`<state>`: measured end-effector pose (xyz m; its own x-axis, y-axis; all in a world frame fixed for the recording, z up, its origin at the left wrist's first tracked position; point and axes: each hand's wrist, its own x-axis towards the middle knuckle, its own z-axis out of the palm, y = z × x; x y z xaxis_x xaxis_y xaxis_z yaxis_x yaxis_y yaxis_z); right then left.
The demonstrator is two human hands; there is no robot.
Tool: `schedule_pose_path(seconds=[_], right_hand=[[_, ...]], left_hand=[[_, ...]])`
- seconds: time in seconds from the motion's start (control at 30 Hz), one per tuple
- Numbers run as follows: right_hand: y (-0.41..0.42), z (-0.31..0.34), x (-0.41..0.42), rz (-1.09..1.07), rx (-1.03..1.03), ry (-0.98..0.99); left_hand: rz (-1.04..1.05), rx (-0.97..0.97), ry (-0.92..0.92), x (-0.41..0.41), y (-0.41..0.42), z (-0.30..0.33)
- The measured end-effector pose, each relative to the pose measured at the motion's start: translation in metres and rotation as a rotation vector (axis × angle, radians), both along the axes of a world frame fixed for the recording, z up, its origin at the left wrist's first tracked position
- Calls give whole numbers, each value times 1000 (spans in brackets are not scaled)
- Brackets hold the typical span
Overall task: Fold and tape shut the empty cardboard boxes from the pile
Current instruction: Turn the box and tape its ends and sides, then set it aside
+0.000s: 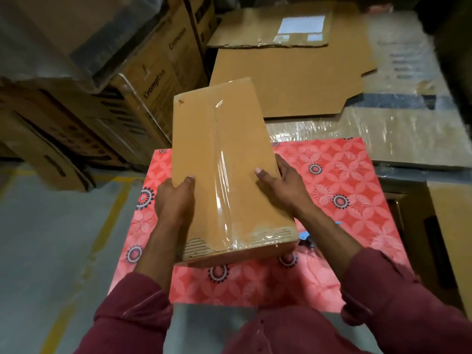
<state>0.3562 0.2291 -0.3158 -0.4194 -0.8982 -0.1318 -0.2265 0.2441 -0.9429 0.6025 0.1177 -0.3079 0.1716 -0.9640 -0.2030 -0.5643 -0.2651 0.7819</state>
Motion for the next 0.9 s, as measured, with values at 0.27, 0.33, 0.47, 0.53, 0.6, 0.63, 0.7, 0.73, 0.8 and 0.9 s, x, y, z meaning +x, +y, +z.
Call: schedule_pose_path(seconds=[0.27,0.33,0.47,0.53,0.6,0.63,0.7,0.73,0.8,0.9], right_hand=[[127,59,-54,-46,-113,126],[173,75,-76,-108,-103,161],[274,97,-128,-209,-57,209],[319,99,-155,-275,-41,221],[362,95,-185,-340,-19,221],[383,93,-199,-374,-12,216],[422,86,-229,-436,4,209],[441,82,-243,-455,14,198],[477,71,-274,-479,27,172],[522,53,-324,-465,52,135]], left_hand=[[-122,-165,-21,-52,109,54],[-183,-152,16,-80,141,60],[-307,-136,125,-147,220,67],[-384,-113,142,-184,253,71],[-451,-100,148,-221,284,69],[-483,-87,162,-240,299,67],[-539,-58,192,-277,330,64],[-564,-47,190,-296,345,61],[-611,-20,175,-334,376,51],[-624,53,153,-386,426,26]])
